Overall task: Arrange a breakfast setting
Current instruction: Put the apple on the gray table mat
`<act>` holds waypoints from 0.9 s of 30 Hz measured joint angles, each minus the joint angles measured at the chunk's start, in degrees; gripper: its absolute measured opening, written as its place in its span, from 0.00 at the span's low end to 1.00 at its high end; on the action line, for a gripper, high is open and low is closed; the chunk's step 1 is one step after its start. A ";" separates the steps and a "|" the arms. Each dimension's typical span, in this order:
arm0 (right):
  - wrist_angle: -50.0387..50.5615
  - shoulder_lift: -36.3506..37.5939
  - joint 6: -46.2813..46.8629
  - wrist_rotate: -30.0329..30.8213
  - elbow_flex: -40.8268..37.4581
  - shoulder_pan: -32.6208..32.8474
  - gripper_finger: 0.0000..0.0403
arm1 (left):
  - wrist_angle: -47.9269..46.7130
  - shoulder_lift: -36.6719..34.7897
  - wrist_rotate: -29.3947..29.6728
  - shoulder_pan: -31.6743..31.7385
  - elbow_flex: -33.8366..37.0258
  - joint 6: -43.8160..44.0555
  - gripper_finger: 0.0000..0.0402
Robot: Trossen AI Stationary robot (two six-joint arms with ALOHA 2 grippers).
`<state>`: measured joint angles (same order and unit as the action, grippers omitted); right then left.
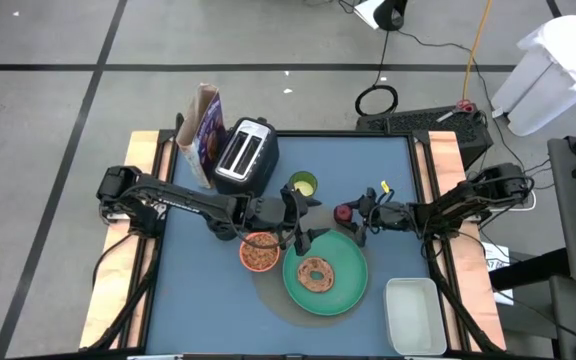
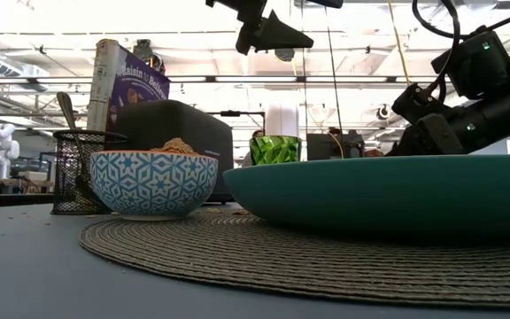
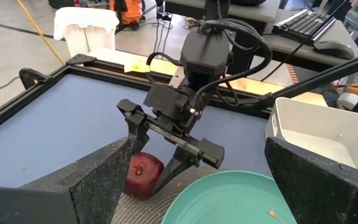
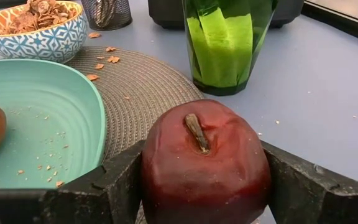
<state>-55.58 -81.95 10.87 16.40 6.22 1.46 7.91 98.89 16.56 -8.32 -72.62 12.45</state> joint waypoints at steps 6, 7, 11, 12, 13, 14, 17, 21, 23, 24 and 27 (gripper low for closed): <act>0.03 0.00 -1.67 -0.15 -0.02 0.02 0.66 | 0.00 0.00 0.00 0.00 0.00 0.00 0.93; 0.03 0.00 -2.00 -0.15 -0.02 0.04 0.66 | 0.00 0.00 0.00 0.00 0.00 0.00 0.93; 0.05 0.00 -2.17 -0.14 -0.02 0.04 0.69 | 0.00 0.00 0.00 0.00 0.00 0.00 0.93; 0.05 0.00 -2.13 -0.13 -0.02 0.04 0.71 | 0.00 0.00 0.00 0.00 0.00 0.00 0.93; 0.07 0.00 -2.03 -0.12 -0.02 0.04 0.72 | 0.00 0.00 0.00 0.00 0.00 0.00 0.93; 0.17 0.00 -2.05 -0.05 -0.03 0.03 0.74 | 0.00 0.00 0.00 -0.02 0.00 0.00 0.93; 1.21 -0.11 -2.03 0.02 -0.22 0.02 0.80 | 0.00 0.00 0.00 0.00 0.00 0.00 0.93; 1.46 -0.07 -2.12 0.00 -0.17 0.02 0.85 | 0.00 0.00 0.00 0.00 0.00 0.00 0.93; 1.35 -0.06 -2.13 0.00 -0.17 0.02 0.87 | 0.01 0.00 0.00 0.00 0.00 0.01 0.93; 1.32 -0.04 -2.12 0.00 -0.17 0.02 0.88 | 0.00 0.00 0.00 0.00 0.00 0.04 0.93; 1.29 -0.04 -2.13 0.00 -0.17 0.02 0.89 | 0.00 0.00 0.00 0.00 0.00 0.31 0.93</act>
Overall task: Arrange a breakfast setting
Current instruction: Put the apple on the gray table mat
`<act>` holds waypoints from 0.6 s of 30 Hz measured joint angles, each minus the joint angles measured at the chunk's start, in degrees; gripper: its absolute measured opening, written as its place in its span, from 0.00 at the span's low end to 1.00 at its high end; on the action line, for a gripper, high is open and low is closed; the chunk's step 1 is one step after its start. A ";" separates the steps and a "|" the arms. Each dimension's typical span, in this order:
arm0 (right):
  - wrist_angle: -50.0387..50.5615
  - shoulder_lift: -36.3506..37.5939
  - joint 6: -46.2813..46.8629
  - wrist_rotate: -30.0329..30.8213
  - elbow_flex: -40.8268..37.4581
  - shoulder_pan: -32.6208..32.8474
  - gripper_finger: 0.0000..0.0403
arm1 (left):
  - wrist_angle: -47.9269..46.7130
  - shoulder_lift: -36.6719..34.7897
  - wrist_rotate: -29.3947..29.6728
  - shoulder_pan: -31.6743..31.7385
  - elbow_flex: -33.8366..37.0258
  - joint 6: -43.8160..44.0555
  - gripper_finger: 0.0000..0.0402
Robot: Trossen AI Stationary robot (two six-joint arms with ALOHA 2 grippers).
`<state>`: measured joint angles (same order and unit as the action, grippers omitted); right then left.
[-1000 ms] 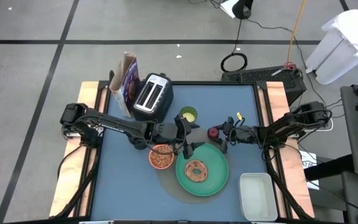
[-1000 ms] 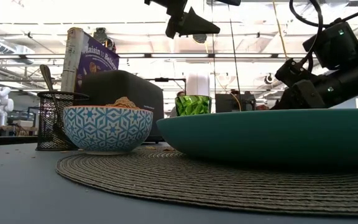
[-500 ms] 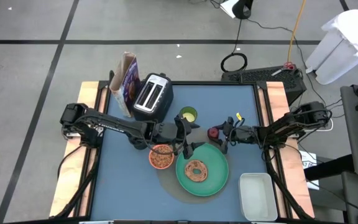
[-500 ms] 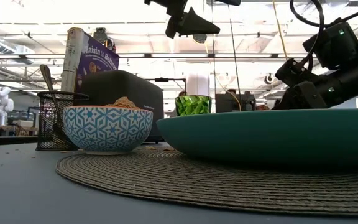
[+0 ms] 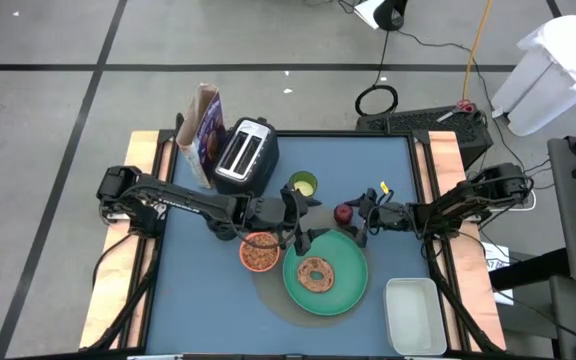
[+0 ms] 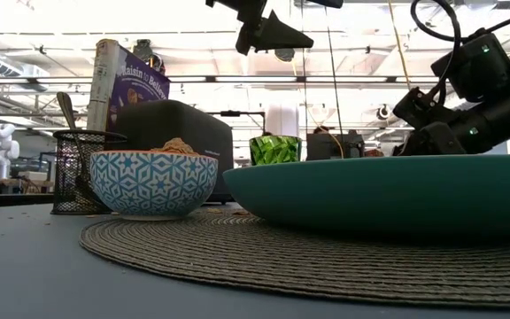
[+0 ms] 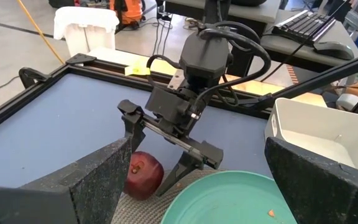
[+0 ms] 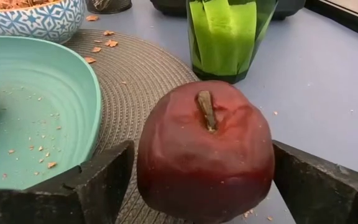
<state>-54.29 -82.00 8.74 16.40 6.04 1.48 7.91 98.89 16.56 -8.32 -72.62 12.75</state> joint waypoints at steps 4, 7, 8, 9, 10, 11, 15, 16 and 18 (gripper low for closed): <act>-0.11 0.00 0.01 0.00 0.00 0.00 0.89 | -0.01 0.00 0.00 0.00 0.00 0.02 0.93; -0.18 0.00 0.00 0.00 0.00 0.00 0.89 | -0.01 0.00 0.00 0.00 0.00 0.04 0.93; -0.24 0.00 0.01 0.00 0.00 0.00 0.89 | -0.01 0.00 0.00 0.00 0.00 0.04 0.93; -0.29 0.00 0.00 0.00 0.00 0.00 0.89 | -0.01 0.00 0.00 0.00 0.00 0.07 0.93; -0.30 0.00 -0.01 -0.03 0.01 0.00 0.89 | -0.01 0.00 0.00 -0.01 0.00 0.05 0.93; -0.30 0.00 -0.01 -0.09 0.02 0.00 0.89 | -0.01 0.00 0.00 -0.01 0.00 0.09 0.93; -0.60 0.00 0.36 -0.15 0.02 0.00 0.89 | -0.01 0.00 0.00 0.00 0.00 0.24 0.93; -0.90 0.00 0.49 -0.15 0.02 0.00 0.89 | -0.01 0.00 0.00 0.00 0.00 0.23 0.93; -1.21 0.07 0.52 -0.15 0.07 0.00 0.89 | -0.01 0.00 0.00 0.00 0.00 0.22 0.93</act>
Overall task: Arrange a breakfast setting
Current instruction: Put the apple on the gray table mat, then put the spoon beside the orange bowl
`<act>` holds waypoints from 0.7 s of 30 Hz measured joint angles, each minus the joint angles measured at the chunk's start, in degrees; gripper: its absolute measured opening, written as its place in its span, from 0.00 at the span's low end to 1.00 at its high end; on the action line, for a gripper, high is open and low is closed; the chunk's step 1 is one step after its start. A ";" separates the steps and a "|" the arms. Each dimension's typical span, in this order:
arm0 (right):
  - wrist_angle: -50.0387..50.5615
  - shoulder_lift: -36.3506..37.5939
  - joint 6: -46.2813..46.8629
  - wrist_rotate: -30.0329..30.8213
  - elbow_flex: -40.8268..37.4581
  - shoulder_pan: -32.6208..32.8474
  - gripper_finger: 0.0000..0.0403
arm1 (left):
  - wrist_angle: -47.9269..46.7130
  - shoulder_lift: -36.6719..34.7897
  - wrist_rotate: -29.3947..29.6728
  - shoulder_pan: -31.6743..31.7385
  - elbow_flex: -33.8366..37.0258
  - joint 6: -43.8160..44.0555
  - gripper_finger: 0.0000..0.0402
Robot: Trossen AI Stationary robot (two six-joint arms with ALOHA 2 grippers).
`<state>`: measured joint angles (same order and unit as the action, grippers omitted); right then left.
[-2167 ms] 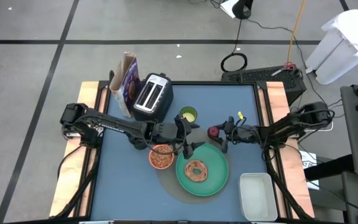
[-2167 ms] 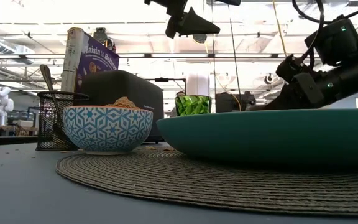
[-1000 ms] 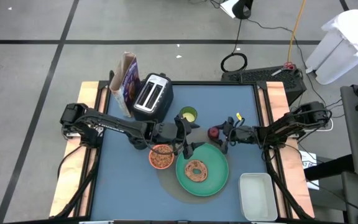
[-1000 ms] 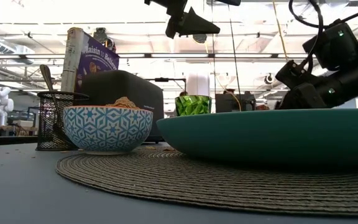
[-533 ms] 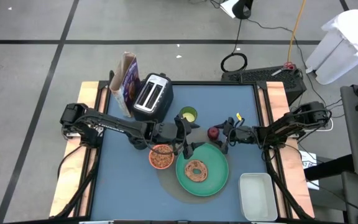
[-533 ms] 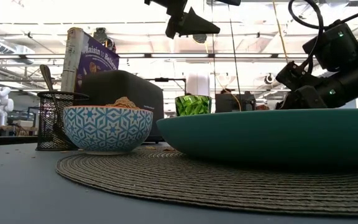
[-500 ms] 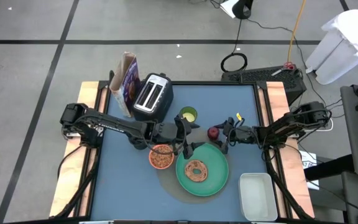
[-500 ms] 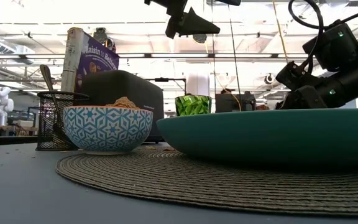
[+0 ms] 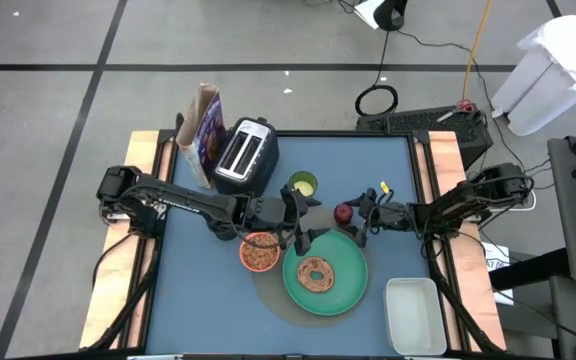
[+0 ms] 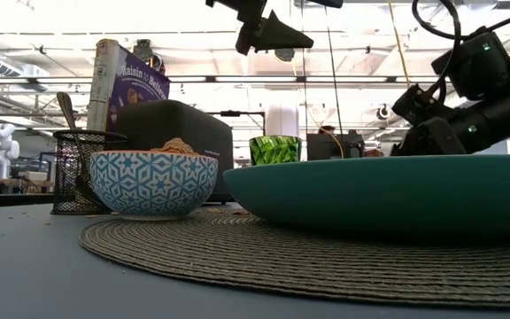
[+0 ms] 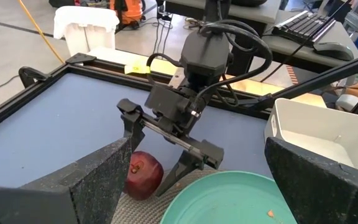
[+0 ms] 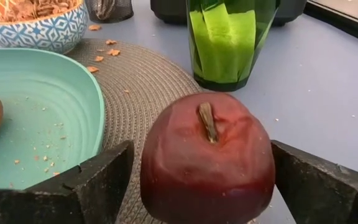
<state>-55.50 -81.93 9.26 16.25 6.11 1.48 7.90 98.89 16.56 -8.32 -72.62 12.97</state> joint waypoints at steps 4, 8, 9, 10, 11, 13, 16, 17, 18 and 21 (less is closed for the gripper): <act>0.05 0.88 0.03 0.00 0.00 0.00 0.89 | 0.00 0.00 0.00 0.00 0.00 0.00 0.93; 0.02 2.36 -0.45 -0.02 0.00 0.00 0.89 | 0.02 0.00 0.00 -0.02 0.00 0.00 0.93; 0.15 2.86 -0.88 -0.02 0.00 0.00 0.89 | 0.00 0.00 0.00 0.00 0.00 0.00 0.93; 0.07 3.32 -1.07 -0.04 0.00 0.00 0.89 | 0.00 0.00 0.00 -0.01 0.00 0.00 0.93; 0.05 3.89 -1.23 -0.04 0.02 0.00 0.89 | 0.00 0.00 0.00 0.00 0.00 0.00 0.93; 0.05 5.14 -1.36 -0.02 0.01 0.00 0.89 | 0.00 0.00 0.00 -0.02 0.00 0.21 0.93; 0.10 7.23 -1.38 -0.04 0.02 0.00 0.89 | 0.02 0.00 0.00 -0.01 0.00 0.68 0.93; 0.08 7.93 -1.38 -0.04 0.02 0.00 0.89 | 0.01 0.00 0.00 0.00 0.00 0.68 0.93; 0.08 8.69 -1.39 -0.04 0.02 0.00 0.89 | 0.02 0.00 0.00 0.00 0.00 0.69 0.93; 0.08 11.00 -1.38 -0.04 0.02 0.00 0.89 | 0.02 0.00 -0.01 -0.05 0.00 0.70 0.93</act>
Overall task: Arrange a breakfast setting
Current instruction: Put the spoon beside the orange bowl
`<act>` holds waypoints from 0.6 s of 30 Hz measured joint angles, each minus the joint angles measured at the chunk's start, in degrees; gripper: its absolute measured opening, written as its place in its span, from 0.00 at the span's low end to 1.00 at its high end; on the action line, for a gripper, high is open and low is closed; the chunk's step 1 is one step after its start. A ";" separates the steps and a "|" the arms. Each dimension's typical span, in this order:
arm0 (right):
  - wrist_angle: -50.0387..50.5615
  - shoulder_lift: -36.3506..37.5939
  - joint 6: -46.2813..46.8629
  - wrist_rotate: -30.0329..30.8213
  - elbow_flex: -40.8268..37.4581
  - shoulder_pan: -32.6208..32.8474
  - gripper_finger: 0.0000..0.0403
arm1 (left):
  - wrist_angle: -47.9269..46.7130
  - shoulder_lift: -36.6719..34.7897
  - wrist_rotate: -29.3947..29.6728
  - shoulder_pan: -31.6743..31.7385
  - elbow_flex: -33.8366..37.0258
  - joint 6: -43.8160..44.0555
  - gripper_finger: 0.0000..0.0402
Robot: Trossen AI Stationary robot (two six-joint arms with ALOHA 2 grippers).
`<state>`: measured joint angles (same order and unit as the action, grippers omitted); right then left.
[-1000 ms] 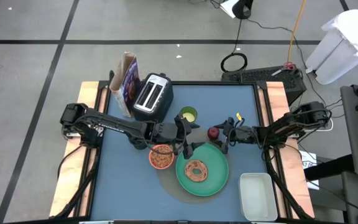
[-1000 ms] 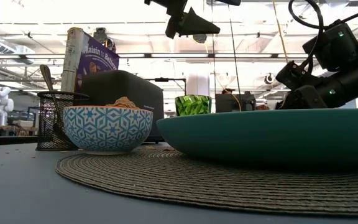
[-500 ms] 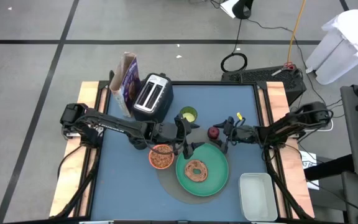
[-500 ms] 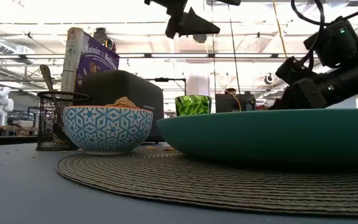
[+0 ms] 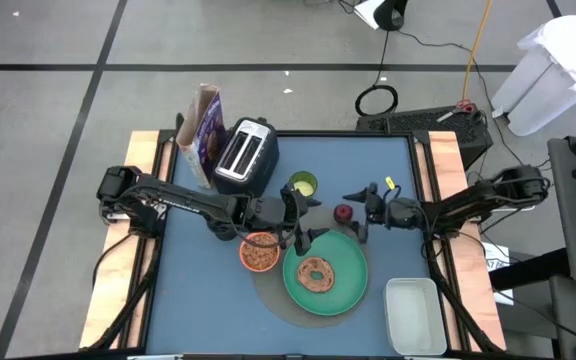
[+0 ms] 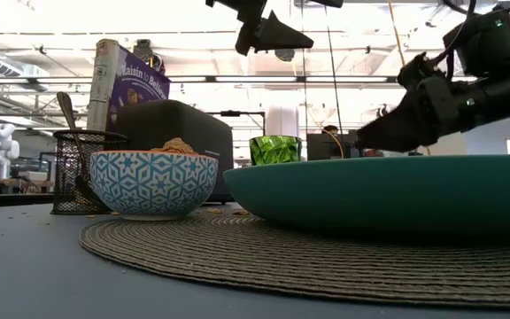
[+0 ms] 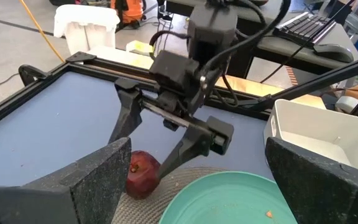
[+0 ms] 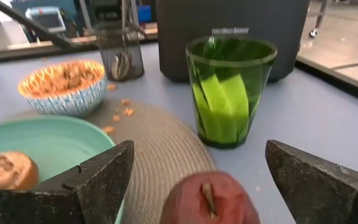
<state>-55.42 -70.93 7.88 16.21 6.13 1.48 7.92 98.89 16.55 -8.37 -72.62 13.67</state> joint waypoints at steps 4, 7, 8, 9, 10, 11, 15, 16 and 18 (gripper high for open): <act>-0.01 3.27 -0.02 0.00 0.00 0.00 0.89 | -0.01 0.00 -0.02 -0.47 0.02 0.02 0.93; -0.03 5.68 0.33 0.00 0.00 0.00 0.89 | -0.25 0.00 -0.02 -0.63 0.00 0.95 0.93; -0.04 6.42 0.47 -0.02 0.00 0.00 0.89 | -0.59 -0.02 -0.02 -0.67 0.00 1.65 0.93; -0.02 7.12 0.48 0.00 0.00 0.00 0.89 | -0.99 -0.02 -0.02 -0.65 0.02 1.95 0.93; -0.04 7.75 0.48 -0.02 0.00 0.00 0.89 | -1.65 -0.28 0.00 -0.65 0.00 2.12 0.93; -0.02 8.34 0.50 -0.02 0.00 0.00 0.89 | -3.30 -1.17 0.02 -0.61 0.12 2.58 0.93; 0.02 10.12 0.61 -0.02 0.00 0.02 0.89 | -12.14 -6.10 0.49 -0.61 -0.02 9.96 0.93; -0.04 10.40 0.61 -0.02 0.00 0.04 0.89 | -15.83 -7.43 0.49 -0.61 -0.02 12.80 0.93; 0.44 11.07 0.48 -0.03 0.00 0.06 0.89 | -23.81 -10.06 0.49 -0.80 0.00 18.92 0.93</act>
<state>-54.97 -59.86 8.36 16.18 6.13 1.53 -15.89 88.83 17.04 -9.17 -72.62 32.60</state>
